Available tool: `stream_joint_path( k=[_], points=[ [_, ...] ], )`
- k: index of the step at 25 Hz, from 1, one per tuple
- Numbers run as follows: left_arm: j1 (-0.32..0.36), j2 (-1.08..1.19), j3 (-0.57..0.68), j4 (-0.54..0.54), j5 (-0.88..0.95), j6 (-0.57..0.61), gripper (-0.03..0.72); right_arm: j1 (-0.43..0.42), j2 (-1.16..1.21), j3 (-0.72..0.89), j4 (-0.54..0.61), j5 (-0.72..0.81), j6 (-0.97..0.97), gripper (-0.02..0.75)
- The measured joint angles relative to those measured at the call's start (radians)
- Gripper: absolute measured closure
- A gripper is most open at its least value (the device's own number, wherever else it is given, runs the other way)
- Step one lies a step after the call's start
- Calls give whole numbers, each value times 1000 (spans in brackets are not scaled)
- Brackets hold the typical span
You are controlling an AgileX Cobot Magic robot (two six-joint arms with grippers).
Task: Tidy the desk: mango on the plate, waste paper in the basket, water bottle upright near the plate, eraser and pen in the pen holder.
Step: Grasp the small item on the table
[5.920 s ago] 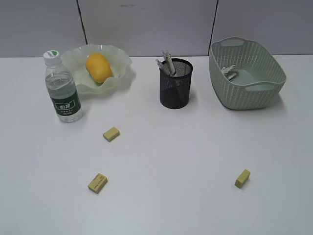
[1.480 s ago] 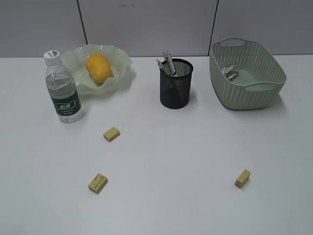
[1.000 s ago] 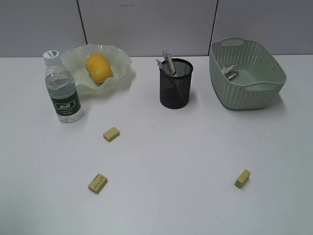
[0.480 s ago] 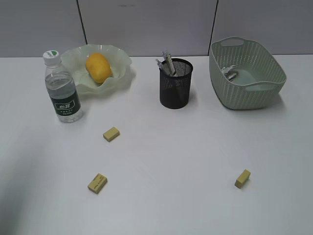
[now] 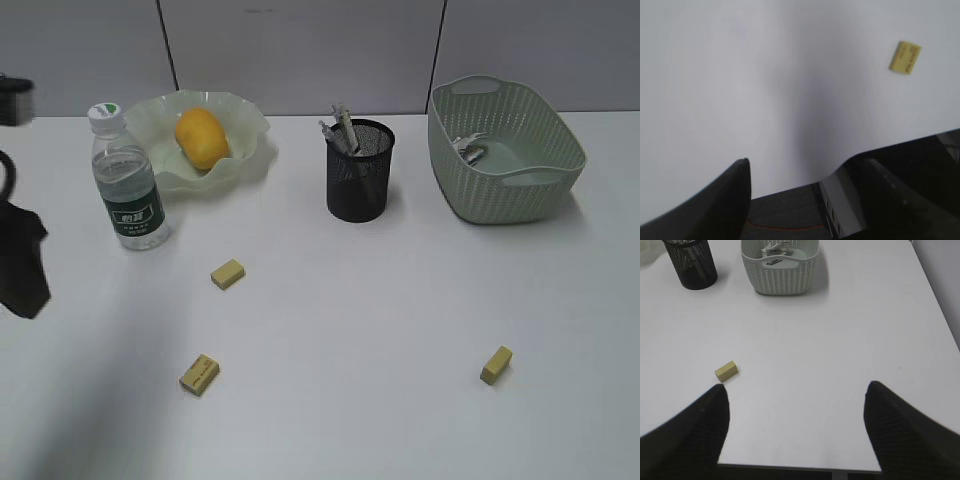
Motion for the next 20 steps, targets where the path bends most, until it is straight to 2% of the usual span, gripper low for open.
stream_joint_path(
  k=[5,9,13,20],
  points=[
    [-173,138,-2,1,-21,-56,171,0,0,0,0,0,0,76],
    [-264,258,-19,1,-113,-86,171,0,0,0,0,0,0,76],
    [-308,363,-75,7,-157,-94,171,0,0,0,0,0,0,75],
    [-341,491,-143,18,-212,-94,173,0,0,0,0,0,0,75]
  ],
)
